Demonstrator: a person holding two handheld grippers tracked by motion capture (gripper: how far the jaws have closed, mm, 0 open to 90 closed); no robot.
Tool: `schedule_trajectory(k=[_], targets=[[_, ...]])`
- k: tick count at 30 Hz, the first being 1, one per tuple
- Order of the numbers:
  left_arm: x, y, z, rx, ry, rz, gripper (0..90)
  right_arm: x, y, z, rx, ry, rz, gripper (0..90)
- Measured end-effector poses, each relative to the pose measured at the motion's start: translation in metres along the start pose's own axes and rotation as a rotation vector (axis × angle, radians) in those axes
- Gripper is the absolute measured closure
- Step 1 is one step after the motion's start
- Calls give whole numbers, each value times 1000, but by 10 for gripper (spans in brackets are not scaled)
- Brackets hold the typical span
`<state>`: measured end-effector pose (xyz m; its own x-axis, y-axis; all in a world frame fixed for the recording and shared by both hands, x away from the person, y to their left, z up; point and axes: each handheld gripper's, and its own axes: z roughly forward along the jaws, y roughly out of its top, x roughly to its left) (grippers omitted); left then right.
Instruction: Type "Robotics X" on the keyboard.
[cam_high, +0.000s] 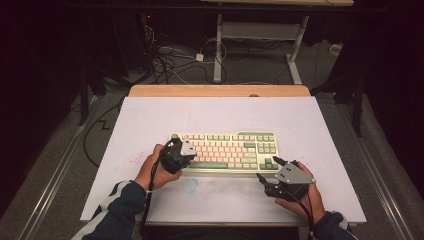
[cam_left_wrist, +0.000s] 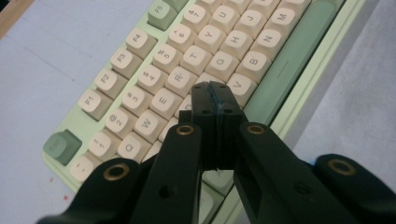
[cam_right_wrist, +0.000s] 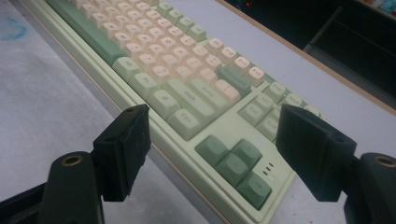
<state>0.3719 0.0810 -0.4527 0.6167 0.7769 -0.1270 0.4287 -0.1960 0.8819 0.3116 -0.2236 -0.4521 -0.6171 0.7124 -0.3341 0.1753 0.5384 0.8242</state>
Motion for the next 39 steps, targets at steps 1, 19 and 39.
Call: schedule_trajectory(k=[1,19,39], targets=[[0,1,2,3,-1,-1,869,0,0,0,0,2,-1,271],[-2,21,41,15,3,-35,869,4,-3,1,25,10,-12,271],[-2,17,55,54,28,2,867,6,-4,2,44,32,-32,271]])
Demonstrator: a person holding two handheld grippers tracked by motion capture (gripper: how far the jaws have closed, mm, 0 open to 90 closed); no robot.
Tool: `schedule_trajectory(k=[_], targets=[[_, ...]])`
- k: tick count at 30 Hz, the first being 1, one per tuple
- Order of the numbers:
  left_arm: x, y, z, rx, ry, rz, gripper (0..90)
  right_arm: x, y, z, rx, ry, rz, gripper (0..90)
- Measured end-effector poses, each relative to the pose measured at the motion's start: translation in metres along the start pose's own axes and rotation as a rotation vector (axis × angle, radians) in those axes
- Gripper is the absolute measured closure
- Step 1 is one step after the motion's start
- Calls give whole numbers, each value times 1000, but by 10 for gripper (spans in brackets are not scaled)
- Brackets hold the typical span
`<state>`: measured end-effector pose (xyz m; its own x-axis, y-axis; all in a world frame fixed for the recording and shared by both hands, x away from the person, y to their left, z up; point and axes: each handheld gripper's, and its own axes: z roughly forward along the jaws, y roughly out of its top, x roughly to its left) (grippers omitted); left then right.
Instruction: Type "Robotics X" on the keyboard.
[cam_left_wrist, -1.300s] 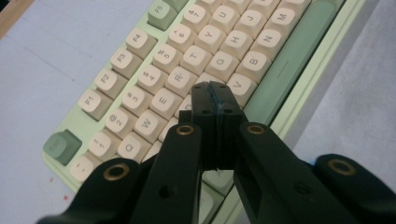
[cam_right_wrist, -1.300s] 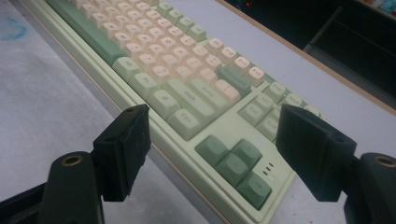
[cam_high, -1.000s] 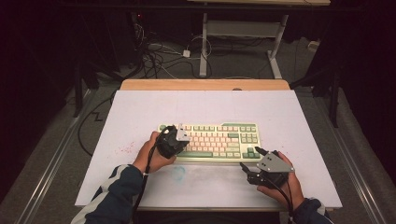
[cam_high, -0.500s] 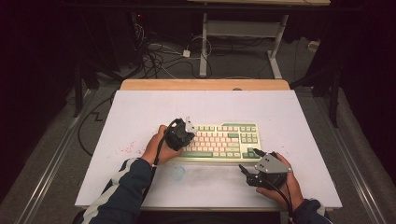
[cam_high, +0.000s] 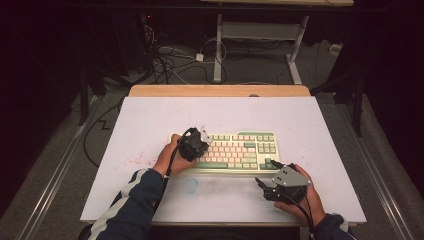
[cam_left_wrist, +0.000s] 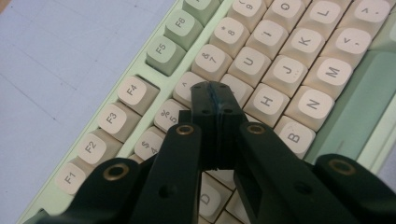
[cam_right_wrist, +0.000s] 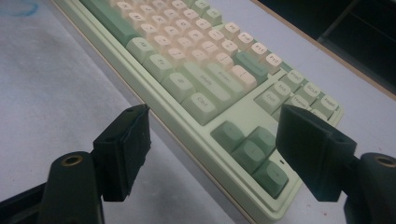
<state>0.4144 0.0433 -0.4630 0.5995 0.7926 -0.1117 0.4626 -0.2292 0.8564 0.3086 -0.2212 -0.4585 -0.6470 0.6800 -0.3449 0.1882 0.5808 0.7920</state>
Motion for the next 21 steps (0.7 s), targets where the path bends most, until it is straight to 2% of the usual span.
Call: schedule_trajectory(k=[11,15,21], targets=[[-3,7,-18,-76,-30,-15,834,-3,0,-2,-4,-12,17,271],[-3,8,-25,-102,-40,-13,755,-4,-1,-2,2,-15,14,271],[-2,2,-33,-138,-49,4,541,-8,-1,-2,-3,-32,37,279]])
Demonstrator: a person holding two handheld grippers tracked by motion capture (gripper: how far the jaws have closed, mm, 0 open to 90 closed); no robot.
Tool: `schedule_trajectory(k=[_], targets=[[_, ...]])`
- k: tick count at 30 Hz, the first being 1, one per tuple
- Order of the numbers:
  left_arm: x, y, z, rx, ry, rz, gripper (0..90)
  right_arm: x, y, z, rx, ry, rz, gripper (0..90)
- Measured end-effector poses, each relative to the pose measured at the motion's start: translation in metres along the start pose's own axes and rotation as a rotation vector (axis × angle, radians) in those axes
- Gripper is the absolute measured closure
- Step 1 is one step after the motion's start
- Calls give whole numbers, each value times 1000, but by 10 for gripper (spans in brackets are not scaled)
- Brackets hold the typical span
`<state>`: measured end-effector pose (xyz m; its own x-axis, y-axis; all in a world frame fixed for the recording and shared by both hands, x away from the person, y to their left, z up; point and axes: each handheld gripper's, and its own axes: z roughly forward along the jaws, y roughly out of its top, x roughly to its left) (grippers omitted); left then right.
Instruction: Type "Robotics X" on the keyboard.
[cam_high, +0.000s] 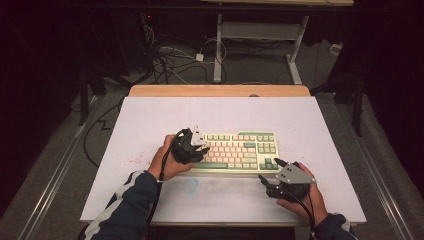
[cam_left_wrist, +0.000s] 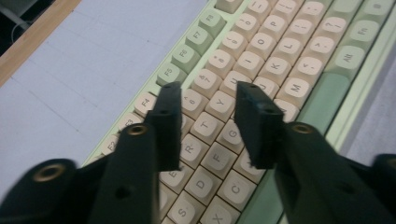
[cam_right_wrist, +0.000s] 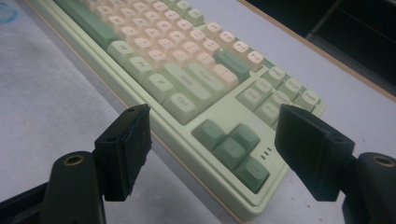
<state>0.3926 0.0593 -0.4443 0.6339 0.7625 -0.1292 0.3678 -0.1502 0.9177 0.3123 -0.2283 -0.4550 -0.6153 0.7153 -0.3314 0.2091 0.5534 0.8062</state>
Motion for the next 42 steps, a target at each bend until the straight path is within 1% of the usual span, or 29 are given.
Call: schedule_trajectory(k=[1,2,3,4,6,8,9,10,12,14,15,16,17,19,21,22,23,24,26,28,32,34,35,37,41,42], targets=[[0,-1,-2,-4,-7,-2,516,-1,0,0,6,-3,4,279],[0,-1,-3,-8,-11,2,462,-2,0,1,9,-5,10,280],[-1,-2,-4,-21,-3,10,409,-2,0,1,8,-5,12,279],[-1,-2,-5,-38,3,14,382,-2,0,1,10,1,13,279],[-2,-3,-8,-61,0,18,294,-2,-1,2,14,8,16,279],[-3,-4,-13,-88,-7,17,240,-2,0,2,11,14,18,279],[-4,-5,-15,-103,-8,22,229,-2,1,3,7,17,22,281],[-4,-7,-16,-110,-5,37,220,-2,2,3,5,21,26,289],[-5,-9,-21,-130,-6,48,216,-2,4,3,5,32,20,329],[-6,-10,-26,-146,-15,46,215,-1,4,2,3,47,13,400],[-6,-11,-29,-158,-14,54,208,0,4,2,-1,54,9,451],[-6,-12,-31,-167,-11,60,207,-1,4,1,0,63,14,510],[-6,-14,-34,-173,-14,60,207,-1,4,1,4,75,22,544],[-4,-17,-39,-184,-8,69,202,-2,5,1,5,98,33,634],[-1,-20,-45,-184,-3,66,202,-2,7,2,16,114,31,726],[0,-22,-47,-187,6,71,201,-1,8,3,19,121,33,776],[2,-25,-50,-187,6,66,201,-2,9,3,19,134,35,815],[4,-28,-53,-178,12,65,201,-2,11,4,19,151,40,847],[7,-35,-58,-178,32,55,195,-2,14,7,21,168,44,896],[10,-42,-63,-161,47,57,194,-3,19,11,22,188,49,900],[14,-51,-73,-157,62,31,193,-2,29,21,32,200,36,900],[15,-55,-77,-145,75,36,186,-1,35,27,36,208,25,900],[15,-57,-79,-151,79,24,186,-1,37,30,37,212,23,900],[15,-59,-83,-149,69,2,186,-1,43,37,37,224,16,900],[14,-66,-90,-139,81,4,186,0,56,53,47,231,2,900],[14,-67,-91,-143,86,-2,186,1,60,57,48,234,-2,900]])
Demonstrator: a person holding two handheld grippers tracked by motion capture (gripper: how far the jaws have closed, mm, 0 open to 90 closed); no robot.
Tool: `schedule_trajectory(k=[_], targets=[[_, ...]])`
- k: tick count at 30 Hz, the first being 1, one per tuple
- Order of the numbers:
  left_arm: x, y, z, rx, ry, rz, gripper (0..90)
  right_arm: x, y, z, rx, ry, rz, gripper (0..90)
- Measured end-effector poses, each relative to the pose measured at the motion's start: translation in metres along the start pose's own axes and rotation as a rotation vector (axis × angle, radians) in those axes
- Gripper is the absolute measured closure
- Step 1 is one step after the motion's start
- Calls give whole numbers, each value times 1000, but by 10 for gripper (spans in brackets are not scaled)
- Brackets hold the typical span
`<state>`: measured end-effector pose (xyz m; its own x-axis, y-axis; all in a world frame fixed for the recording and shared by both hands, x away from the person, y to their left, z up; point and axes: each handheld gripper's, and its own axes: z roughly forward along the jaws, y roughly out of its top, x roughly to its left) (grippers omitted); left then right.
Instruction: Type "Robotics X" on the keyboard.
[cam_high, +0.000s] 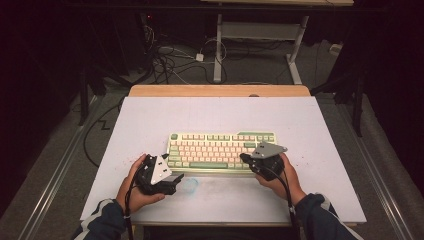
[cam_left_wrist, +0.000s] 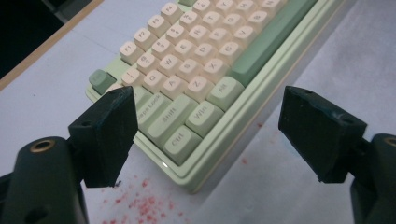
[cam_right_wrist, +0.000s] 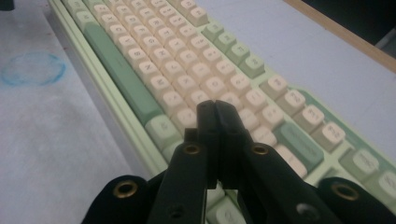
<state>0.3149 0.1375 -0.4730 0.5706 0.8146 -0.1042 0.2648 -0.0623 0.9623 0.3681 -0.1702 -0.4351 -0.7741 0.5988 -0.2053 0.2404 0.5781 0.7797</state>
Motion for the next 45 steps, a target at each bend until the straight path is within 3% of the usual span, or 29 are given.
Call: schedule_trajectory(k=[6,13,16,21,34,40,45], targets=[[5,-6,-9,20,14,-30,186,-2,20,24,13,11,-28,900],[11,-11,-14,39,45,1,187,-1,34,47,37,21,-42,900],[13,-11,-14,41,43,-14,187,-1,37,56,60,19,-53,900],[11,-13,-12,53,37,-2,187,1,40,69,85,14,-59,900],[10,-14,-11,61,29,0,187,2,44,81,111,-7,-61,900],[10,-15,-10,72,28,6,187,5,45,82,138,4,-61,900],[10,-16,-9,78,27,8,187,2,45,77,115,10,-33,900]])
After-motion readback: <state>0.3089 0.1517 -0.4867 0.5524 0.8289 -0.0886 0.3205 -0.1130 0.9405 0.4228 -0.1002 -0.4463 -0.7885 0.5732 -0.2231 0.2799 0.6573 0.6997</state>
